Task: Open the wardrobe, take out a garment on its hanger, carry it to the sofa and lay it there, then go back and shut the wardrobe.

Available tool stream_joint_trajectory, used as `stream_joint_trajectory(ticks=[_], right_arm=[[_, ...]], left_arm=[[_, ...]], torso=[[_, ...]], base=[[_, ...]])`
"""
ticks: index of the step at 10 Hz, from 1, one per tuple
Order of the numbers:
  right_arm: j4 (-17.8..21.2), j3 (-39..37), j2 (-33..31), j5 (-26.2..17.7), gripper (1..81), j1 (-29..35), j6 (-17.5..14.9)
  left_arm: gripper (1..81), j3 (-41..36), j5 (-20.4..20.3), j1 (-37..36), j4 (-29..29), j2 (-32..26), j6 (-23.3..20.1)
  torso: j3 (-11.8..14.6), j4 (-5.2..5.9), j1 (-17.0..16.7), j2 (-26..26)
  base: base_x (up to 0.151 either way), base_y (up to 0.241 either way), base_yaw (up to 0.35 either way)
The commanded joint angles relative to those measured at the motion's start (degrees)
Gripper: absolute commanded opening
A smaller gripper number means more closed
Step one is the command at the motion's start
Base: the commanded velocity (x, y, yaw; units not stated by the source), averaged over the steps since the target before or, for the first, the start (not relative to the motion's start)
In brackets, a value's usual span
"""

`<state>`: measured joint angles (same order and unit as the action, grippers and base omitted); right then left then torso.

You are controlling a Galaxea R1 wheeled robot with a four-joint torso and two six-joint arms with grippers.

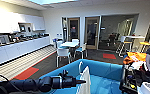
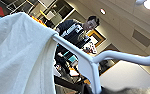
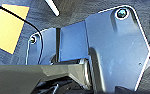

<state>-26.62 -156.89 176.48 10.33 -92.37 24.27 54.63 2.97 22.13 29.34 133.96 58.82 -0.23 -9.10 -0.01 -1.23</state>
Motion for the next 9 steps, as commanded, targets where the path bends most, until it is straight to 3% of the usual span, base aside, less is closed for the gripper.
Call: stream_joint_trajectory(ticks=[1, 3, 5, 9], right_arm=[[0.17, 0.37, 0.38, -2.24, 81.1, 2.58, -0.10], [0.17, 0.37, 0.39, -2.24, 81.1, 2.67, -0.10], [0.17, 0.28, 0.39, -2.15, 81.1, 2.58, -0.10], [0.25, 0.37, 0.39, -1.98, 81.1, 2.49, -0.10]], left_arm=[[1.0, -2.24, -2.62, -8.45, 1.51, -0.53, -0.64], [1.0, -2.24, -2.71, -7.58, 1.68, -0.71, -0.72], [1.0, -2.24, -3.06, -6.87, 3.09, -0.88, -0.64], [1.0, -2.07, -2.80, -6.69, 3.09, -0.62, -0.64]], torso=[[0.00, 0.00, 0.01, 0.00], [0.00, 0.00, 0.01, 0.00], [0.00, 0.00, 0.01, 0.00], [0.00, 0.00, 0.01, 0.00]], base=[[0.000, 0.000, -0.197], [0.000, 0.000, -0.056], [0.083, 0.000, 0.000], [0.000, 0.000, 0.000]])
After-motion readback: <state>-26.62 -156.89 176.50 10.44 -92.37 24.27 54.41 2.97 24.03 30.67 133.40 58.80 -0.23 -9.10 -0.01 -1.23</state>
